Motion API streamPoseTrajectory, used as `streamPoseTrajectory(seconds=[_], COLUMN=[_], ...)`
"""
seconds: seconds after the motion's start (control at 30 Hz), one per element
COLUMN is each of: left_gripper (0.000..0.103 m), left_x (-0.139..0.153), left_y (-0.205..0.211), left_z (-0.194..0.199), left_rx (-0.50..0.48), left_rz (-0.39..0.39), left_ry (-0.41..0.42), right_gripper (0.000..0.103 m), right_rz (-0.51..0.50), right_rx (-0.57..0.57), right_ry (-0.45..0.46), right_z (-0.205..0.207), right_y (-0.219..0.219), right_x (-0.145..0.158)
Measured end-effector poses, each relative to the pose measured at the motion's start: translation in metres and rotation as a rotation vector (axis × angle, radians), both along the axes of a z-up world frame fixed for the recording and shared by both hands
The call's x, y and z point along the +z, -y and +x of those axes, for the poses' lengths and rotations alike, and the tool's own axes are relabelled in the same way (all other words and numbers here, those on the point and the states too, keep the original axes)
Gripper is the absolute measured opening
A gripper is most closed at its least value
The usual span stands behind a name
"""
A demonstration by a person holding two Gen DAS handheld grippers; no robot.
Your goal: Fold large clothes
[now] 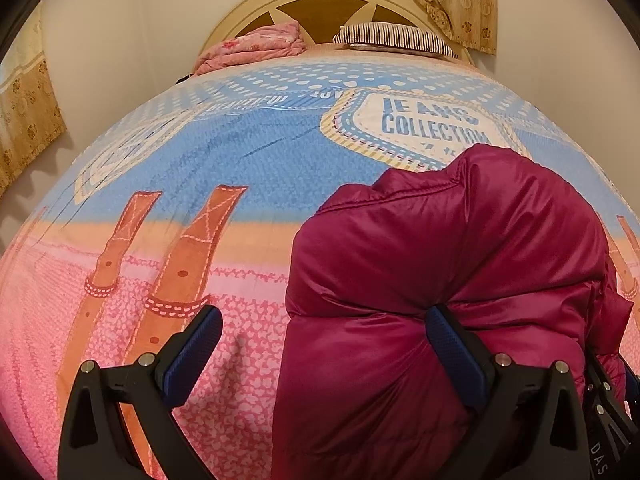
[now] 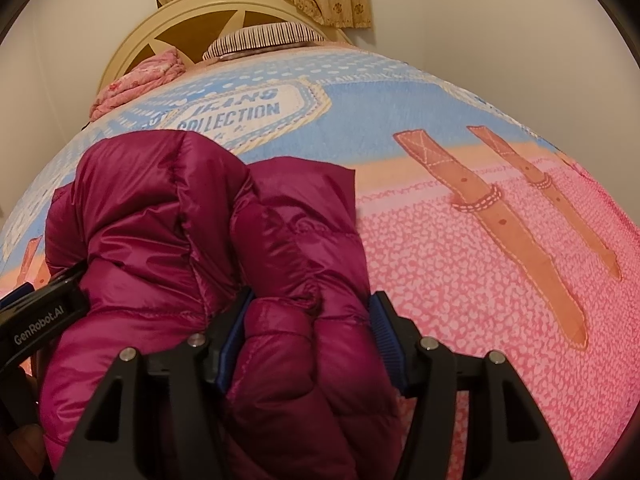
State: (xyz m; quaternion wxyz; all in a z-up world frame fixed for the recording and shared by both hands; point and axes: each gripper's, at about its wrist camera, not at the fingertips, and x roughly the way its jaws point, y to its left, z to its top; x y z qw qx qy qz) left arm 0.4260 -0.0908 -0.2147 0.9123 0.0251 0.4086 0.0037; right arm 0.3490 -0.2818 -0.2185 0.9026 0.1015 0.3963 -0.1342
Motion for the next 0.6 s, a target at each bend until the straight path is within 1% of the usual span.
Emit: streamPoseTrajectory(seconds=[0.37, 0.43, 0.5, 0.57, 0.6], left_gripper=[0.102, 0.102, 0.102, 0.102, 0.102], left_x=[-0.002, 0.001, 0.010, 0.027, 0.039], left_y=[0.000, -0.002, -0.010, -0.019, -0.024], left_z=[0.002, 0.001, 0.002, -0.003, -0.005], left_rx=[-0.004, -0.009, -0.020, 0.008, 0.022], left_rz=[0.007, 0.000, -0.025, -0.064, -0.100], left_ry=[-0.011, -0.011, -0.044, -0.009, 0.024], right_gripper=[0.060, 0.060, 0.063, 0.065, 0.066], right_rz=[0.010, 0.031, 0.049, 0.052, 0.042], right_rx=[0.003, 0.011, 0.004, -0.013, -0.028], right_ry=[-0.007, -0.010, 0.001, 0.049, 0.084], right_z=[0.001, -0.001, -0.007, -0.013, -0.014], right_y=[0.002, 0.004, 0.008, 0.010, 0.009], right_x=[-0.002, 0.001, 0.012, 0.030, 0.045])
